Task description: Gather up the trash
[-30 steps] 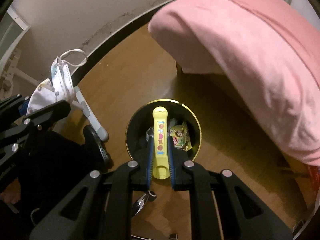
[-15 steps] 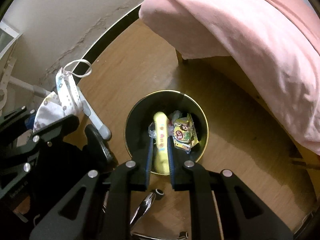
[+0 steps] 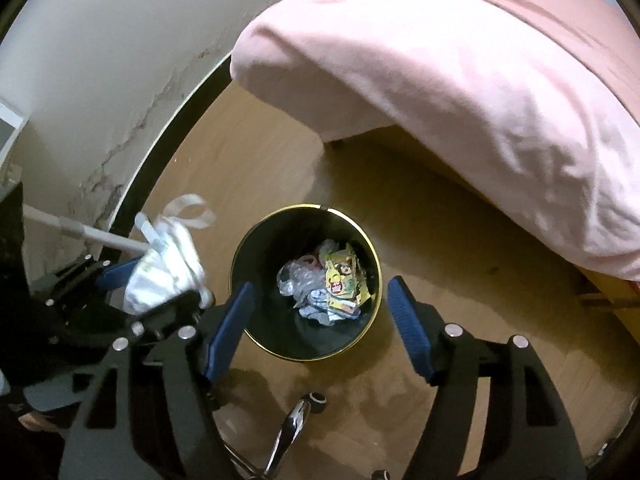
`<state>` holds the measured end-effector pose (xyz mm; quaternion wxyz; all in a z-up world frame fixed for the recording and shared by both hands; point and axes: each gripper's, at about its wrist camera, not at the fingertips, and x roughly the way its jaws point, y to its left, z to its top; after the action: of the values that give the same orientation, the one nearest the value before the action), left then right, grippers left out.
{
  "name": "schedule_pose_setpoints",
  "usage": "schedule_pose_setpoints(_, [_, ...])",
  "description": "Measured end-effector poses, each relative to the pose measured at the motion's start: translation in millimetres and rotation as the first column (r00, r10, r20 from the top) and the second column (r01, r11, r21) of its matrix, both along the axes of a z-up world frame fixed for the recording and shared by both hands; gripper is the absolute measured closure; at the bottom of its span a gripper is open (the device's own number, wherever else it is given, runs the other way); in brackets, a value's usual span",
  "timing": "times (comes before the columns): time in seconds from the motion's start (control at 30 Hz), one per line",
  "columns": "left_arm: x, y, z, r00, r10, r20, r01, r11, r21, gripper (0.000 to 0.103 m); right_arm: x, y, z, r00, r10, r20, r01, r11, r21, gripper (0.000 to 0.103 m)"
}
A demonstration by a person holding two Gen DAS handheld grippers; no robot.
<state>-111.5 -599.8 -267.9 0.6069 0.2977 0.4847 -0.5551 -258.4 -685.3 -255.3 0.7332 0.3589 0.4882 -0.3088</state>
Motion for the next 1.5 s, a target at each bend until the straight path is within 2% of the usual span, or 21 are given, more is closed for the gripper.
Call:
schedule_pose_setpoints(0.1, [-3, 1, 6, 1.0, -0.006, 0.014, 0.006, 1.0, -0.002, 0.03, -1, -1, 14, 1.0, -0.003, 0.006, 0.003, 1.0, -0.027, 0.028])
schedule_pose_setpoints(0.23, [4, 14, 36, 0.998, 0.017, 0.064, -0.015, 0.999, -0.038, 0.017, 6, 4, 38, 1.0, 0.012, 0.014, -0.011, 0.997, -0.074, 0.018])
schedule_pose_setpoints(0.33, [17, 32, 66, 0.995, 0.063, 0.072, -0.058, 0.995, -0.076, 0.012, 20, 12, 58, 0.999, 0.043, 0.025, -0.04, 0.994, -0.104, 0.013])
schedule_pose_setpoints(0.47, [36, 61, 109, 0.991, 0.118, 0.066, -0.108, 0.986, -0.129, 0.01, 49, 27, 88, 0.994, 0.095, 0.049, -0.088, 0.986, -0.144, 0.011])
schedule_pose_setpoints(0.67, [65, 133, 175, 0.976, 0.205, 0.079, -0.188, 0.965, -0.182, 0.01, 109, 74, 154, 0.962, 0.241, 0.129, -0.208, 0.951, -0.229, 0.008])
schedule_pose_setpoints(0.8, [102, 213, 223, 0.94, 0.332, 0.075, -0.302, 0.915, -0.266, 0.009, 155, 117, 196, 0.918, 0.357, 0.172, -0.301, 0.91, -0.285, 0.007])
schedule_pose_setpoints(0.9, [137, 285, 252, 0.876, 0.478, 0.068, -0.433, 0.84, -0.328, 0.008, 194, 156, 219, 0.867, 0.457, 0.201, -0.386, 0.868, -0.311, 0.007])
schedule_pose_setpoints(1.0, [166, 360, 272, 0.785, 0.614, 0.084, -0.547, 0.75, -0.371, 0.007, 236, 203, 232, 0.799, 0.566, 0.202, -0.483, 0.805, -0.344, 0.007])
schedule_pose_setpoints(1.1, [185, 431, 280, 0.671, 0.73, 0.131, -0.642, 0.66, -0.391, 0.007, 280, 255, 238, 0.715, 0.668, 0.207, -0.581, 0.732, -0.355, 0.007])
schedule_pose_setpoints(1.27, [191, 529, 285, 0.441, 0.857, 0.266, -0.75, 0.515, -0.415, 0.007, 339, 337, 239, 0.567, 0.802, 0.188, -0.706, 0.59, -0.391, 0.007])
schedule_pose_setpoints(1.3, [190, 540, 286, 0.414, 0.867, 0.276, -0.761, 0.496, -0.418, 0.007, 347, 353, 242, 0.531, 0.827, 0.187, -0.721, 0.556, -0.414, 0.007])
schedule_pose_setpoints(1.33, [189, 554, 286, 0.378, 0.879, 0.291, -0.775, 0.473, -0.42, 0.007, 349, 362, 244, 0.513, 0.836, 0.192, -0.724, 0.542, -0.426, 0.007])
schedule_pose_setpoints(1.43, [181, 580, 285, 0.302, 0.901, 0.312, -0.799, 0.417, -0.432, 0.007, 354, 387, 249, 0.472, 0.857, 0.209, -0.736, 0.513, -0.442, 0.007])
schedule_pose_setpoints(1.5, [179, 589, 283, 0.279, 0.913, 0.298, -0.809, 0.391, -0.44, 0.007, 356, 394, 248, 0.46, 0.864, 0.207, -0.736, 0.501, -0.455, 0.007])
